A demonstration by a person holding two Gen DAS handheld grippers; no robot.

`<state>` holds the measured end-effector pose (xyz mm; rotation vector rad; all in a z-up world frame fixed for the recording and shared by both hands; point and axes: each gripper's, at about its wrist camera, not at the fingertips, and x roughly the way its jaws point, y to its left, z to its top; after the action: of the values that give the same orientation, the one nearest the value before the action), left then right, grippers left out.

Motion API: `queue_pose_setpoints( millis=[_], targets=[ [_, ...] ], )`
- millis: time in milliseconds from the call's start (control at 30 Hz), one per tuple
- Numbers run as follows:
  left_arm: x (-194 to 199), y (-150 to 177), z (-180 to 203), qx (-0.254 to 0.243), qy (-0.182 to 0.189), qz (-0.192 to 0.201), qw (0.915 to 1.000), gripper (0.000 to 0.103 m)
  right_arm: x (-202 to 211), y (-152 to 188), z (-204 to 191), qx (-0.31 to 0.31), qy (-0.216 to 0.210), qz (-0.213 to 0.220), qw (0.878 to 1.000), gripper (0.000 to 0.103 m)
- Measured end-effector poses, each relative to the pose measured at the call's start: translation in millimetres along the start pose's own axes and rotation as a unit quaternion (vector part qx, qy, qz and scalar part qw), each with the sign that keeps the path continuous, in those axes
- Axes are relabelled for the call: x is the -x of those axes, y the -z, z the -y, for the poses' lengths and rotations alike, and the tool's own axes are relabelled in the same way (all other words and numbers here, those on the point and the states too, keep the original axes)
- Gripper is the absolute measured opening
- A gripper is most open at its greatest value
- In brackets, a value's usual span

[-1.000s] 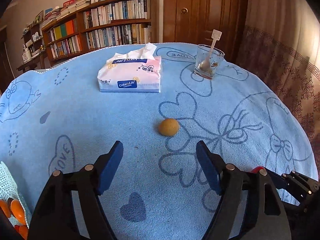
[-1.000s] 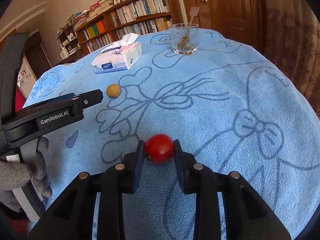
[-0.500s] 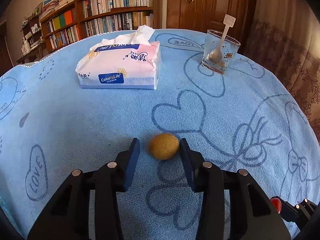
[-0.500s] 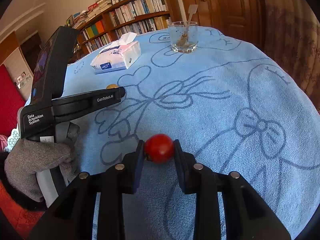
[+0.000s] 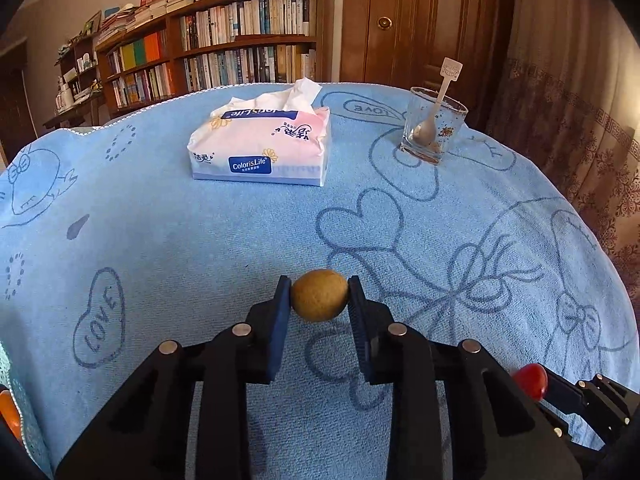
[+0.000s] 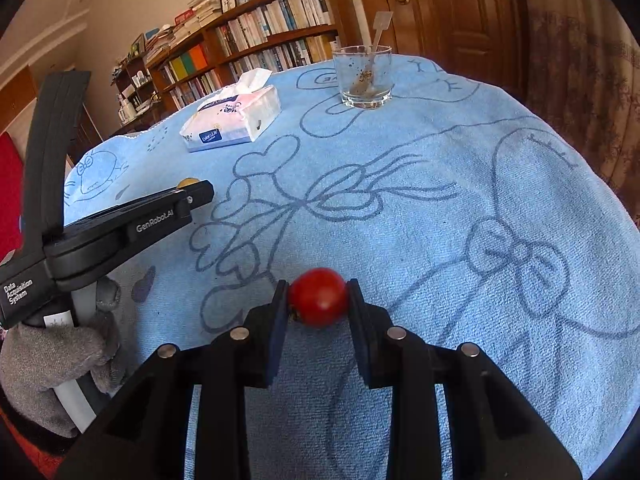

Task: Organize fruits
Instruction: 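Carry the kiwi-like fruit into the basket with the left gripper and release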

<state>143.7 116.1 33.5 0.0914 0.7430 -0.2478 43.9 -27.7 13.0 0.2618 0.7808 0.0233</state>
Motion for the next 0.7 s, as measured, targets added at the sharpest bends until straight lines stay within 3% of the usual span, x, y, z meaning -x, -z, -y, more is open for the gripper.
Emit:
queue_pose_setpoints(
  millis=[267,500,700],
  targets=[
    [61,10,-15,0.001,-0.014,0.047,0.9988,0.029,7,2,3,-0.003,0.002,0.011,1.0,0.029],
    [105,24,-37,0.025,-0.036,0.062,0.9971,0.029,17,3,1,0.005,-0.002,0.027,1.0,0.029],
    [139,41,-67,0.048,-0.06,0.074,0.9943,0.029,24,4,-5,0.002,-0.031,0.022,0.999,0.029]
  ],
)
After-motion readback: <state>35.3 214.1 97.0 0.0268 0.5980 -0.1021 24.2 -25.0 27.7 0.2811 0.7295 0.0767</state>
